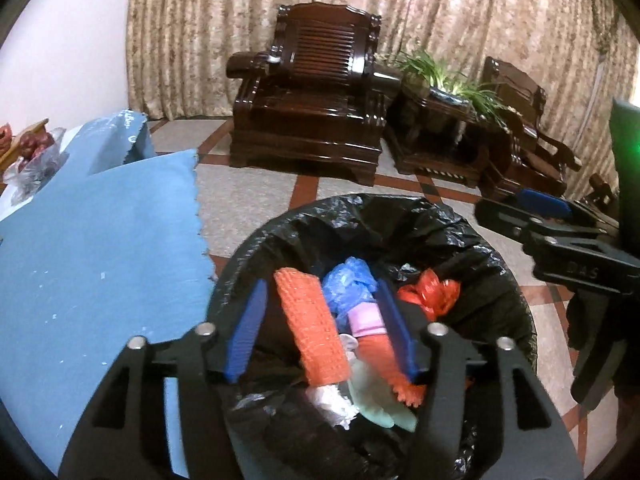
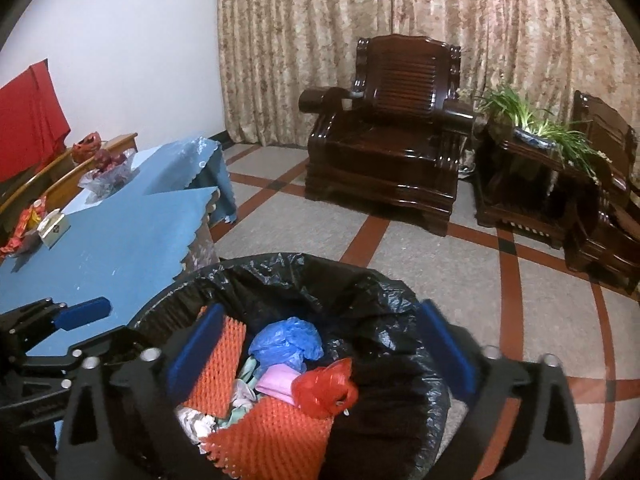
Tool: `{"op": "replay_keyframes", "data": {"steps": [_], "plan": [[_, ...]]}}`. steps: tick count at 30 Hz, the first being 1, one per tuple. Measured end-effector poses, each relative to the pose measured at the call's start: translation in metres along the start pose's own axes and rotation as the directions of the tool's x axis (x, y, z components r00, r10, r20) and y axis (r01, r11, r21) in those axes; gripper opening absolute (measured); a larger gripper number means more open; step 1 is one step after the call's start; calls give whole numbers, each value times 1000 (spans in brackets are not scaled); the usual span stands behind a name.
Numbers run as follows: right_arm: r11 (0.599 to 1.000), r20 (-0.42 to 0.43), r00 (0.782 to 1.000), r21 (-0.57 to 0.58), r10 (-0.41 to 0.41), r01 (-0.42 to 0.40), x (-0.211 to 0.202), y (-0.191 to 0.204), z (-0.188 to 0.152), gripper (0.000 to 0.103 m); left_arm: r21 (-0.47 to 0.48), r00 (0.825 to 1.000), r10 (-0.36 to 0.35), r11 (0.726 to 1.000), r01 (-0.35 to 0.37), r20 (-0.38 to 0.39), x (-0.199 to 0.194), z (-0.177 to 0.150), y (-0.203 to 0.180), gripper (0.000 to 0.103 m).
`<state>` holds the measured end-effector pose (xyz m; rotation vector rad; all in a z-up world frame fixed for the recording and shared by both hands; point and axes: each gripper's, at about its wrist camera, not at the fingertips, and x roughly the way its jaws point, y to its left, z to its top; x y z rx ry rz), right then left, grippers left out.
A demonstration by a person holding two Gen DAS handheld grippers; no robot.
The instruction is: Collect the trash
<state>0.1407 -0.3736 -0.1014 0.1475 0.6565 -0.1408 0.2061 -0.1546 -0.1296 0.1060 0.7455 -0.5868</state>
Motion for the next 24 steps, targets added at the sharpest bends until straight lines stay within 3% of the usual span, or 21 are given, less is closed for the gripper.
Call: {"op": "replay_keyframes", "data": {"steps": [6, 18, 24], "plan": [[1000, -1, 1000, 17, 25, -25, -19, 7, 1, 97, -15, 997, 72, 997, -72, 34, -32, 1, 11, 90], [997, -1, 997, 4, 75, -75, -78, 40, -11, 97, -66, 983, 177, 983, -173, 57, -108, -19, 25, 94], [997, -7, 997, -3, 76, -76, -102, 53, -19, 97, -81, 978, 196, 978, -190, 70, -132, -33, 20, 94]]}}
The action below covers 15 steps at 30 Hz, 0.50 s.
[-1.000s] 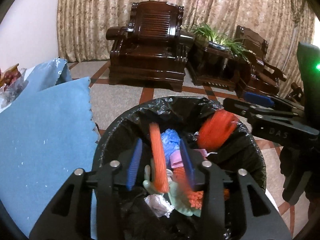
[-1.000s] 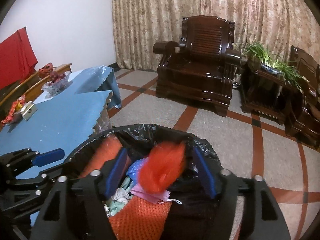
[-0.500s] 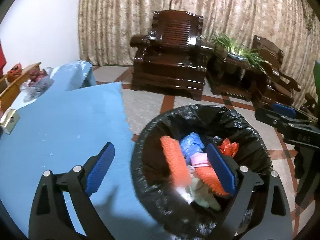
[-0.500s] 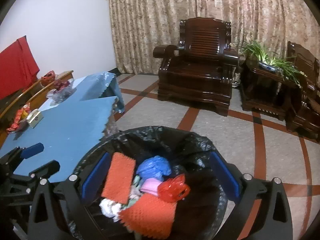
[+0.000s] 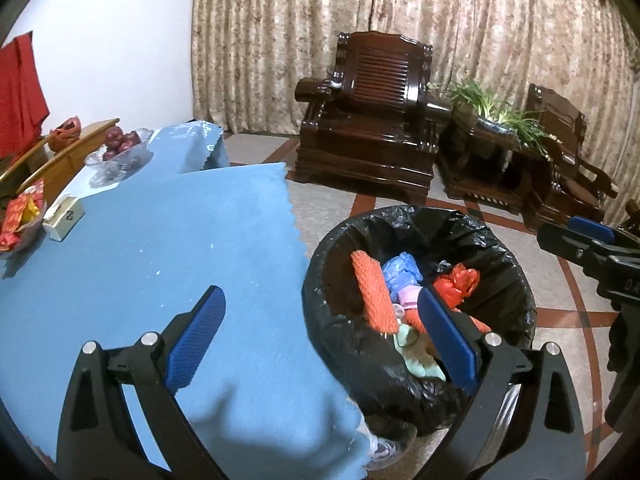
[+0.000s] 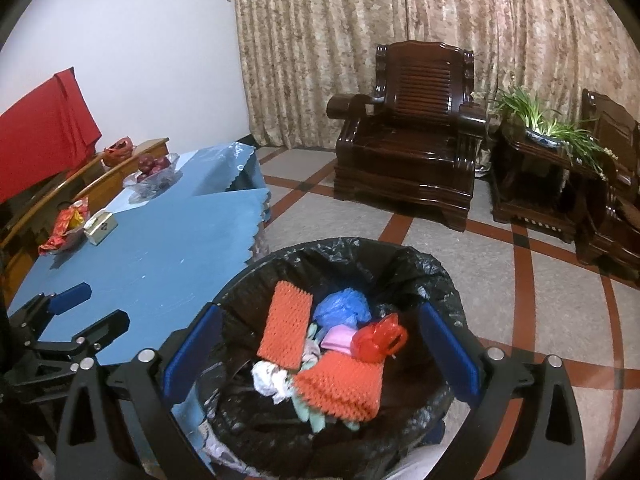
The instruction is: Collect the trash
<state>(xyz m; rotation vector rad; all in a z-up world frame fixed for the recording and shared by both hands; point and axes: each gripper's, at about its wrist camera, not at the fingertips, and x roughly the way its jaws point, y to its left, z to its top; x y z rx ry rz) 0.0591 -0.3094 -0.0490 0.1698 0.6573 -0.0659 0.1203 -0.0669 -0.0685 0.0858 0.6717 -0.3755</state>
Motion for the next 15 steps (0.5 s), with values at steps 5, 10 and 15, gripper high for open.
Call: {"op": "replay_keyframes", "data": {"steps": [5, 10, 15], "plan": [[1000, -4, 1000, -17, 1, -1, -12, 10, -7, 97, -1, 1000, 19, 1000, -19, 10, -20, -7, -3, 94], [1000, -4, 1000, -31, -1, 1, -26, 23, -16, 97, -17, 999, 37, 999, -36, 24, -37, -10, -2, 94], [999, 13, 1000, -31, -9, 9, -43, 31, -15, 97, -28, 997, 57, 998, -55, 60, -59, -10, -3, 94]]}}
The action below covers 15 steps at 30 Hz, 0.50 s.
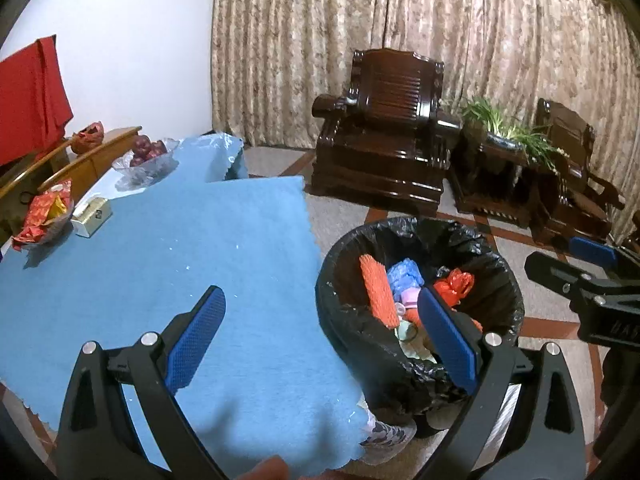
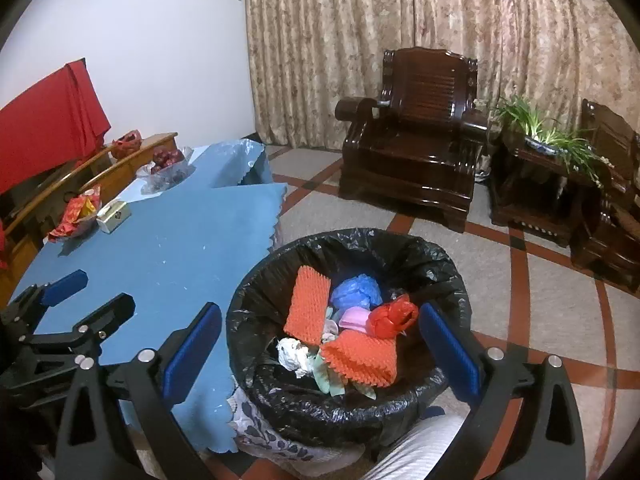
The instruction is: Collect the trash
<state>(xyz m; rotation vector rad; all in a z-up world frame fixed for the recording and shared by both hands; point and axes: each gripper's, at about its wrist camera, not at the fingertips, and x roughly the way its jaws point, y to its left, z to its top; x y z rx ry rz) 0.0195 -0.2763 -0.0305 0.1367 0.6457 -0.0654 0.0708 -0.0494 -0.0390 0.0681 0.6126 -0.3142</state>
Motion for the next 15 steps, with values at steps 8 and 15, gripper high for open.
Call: {"op": "replay_keyframes", "data": {"steps": [8, 15], "plan": [[1000, 30, 999, 2, -15, 15, -23, 6, 6, 97, -10, 998, 27, 1000, -27, 56, -33, 12, -1, 94], [1000, 44, 999, -9, -21, 21, -31, 9, 6, 97, -6, 997, 38, 999, -38, 71, -44, 16, -1, 94]]}}
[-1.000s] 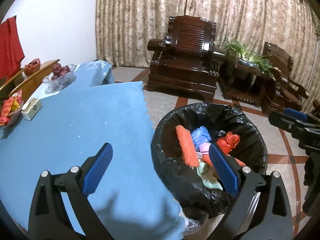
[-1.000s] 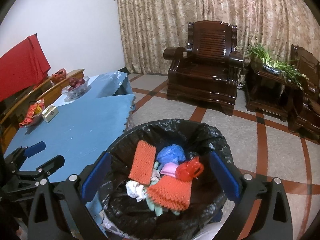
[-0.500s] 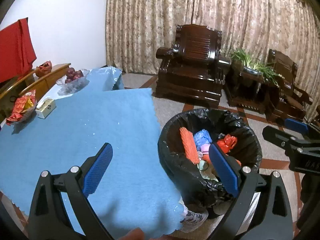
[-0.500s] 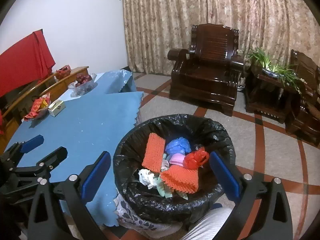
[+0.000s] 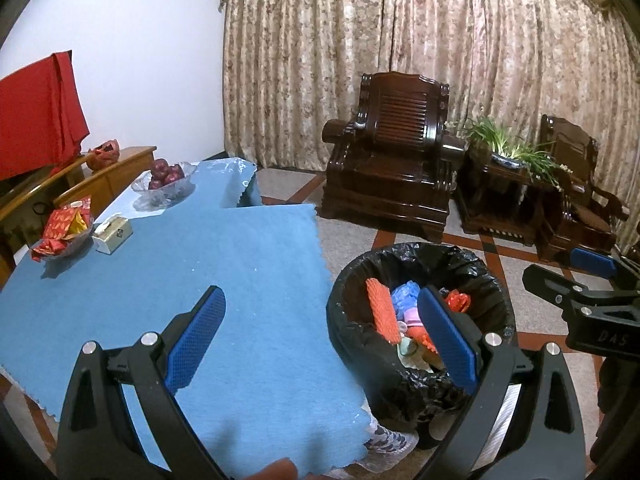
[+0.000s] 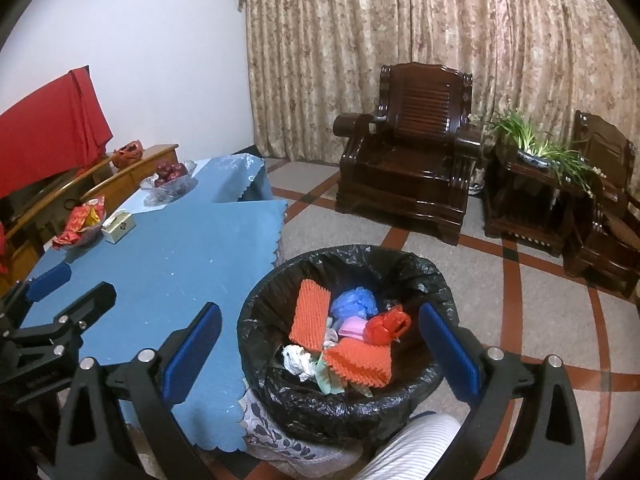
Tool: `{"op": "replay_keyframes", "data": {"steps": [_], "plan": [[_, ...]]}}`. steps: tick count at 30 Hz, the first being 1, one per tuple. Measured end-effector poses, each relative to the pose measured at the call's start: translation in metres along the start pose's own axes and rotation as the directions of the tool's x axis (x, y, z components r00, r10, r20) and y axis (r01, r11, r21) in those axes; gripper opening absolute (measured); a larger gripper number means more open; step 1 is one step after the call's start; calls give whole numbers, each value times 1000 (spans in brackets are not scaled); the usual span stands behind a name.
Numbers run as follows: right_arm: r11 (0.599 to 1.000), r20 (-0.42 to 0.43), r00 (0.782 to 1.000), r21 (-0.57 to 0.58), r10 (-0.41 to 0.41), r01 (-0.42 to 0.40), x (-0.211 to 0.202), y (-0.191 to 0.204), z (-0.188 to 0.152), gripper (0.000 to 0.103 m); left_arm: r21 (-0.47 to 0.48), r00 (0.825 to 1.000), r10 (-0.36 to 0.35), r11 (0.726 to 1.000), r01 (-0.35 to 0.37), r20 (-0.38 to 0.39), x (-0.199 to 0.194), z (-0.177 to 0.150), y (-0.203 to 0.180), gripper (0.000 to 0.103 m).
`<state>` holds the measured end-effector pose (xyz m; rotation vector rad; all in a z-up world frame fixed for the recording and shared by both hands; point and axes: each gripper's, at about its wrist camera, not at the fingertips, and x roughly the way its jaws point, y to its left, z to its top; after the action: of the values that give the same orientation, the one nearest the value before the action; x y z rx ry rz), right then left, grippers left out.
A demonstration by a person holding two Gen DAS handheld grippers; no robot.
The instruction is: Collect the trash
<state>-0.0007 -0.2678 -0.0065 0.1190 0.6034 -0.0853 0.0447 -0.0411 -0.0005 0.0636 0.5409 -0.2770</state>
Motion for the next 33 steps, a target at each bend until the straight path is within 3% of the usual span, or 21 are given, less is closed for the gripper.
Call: {"op": "replay_keyframes", "data": {"steps": [33], "plan": [[1000, -1, 1000, -13, 2, -2, 2, 4, -2, 97, -6, 1000, 7, 1000, -7, -4, 0, -1, 7, 94]]}}
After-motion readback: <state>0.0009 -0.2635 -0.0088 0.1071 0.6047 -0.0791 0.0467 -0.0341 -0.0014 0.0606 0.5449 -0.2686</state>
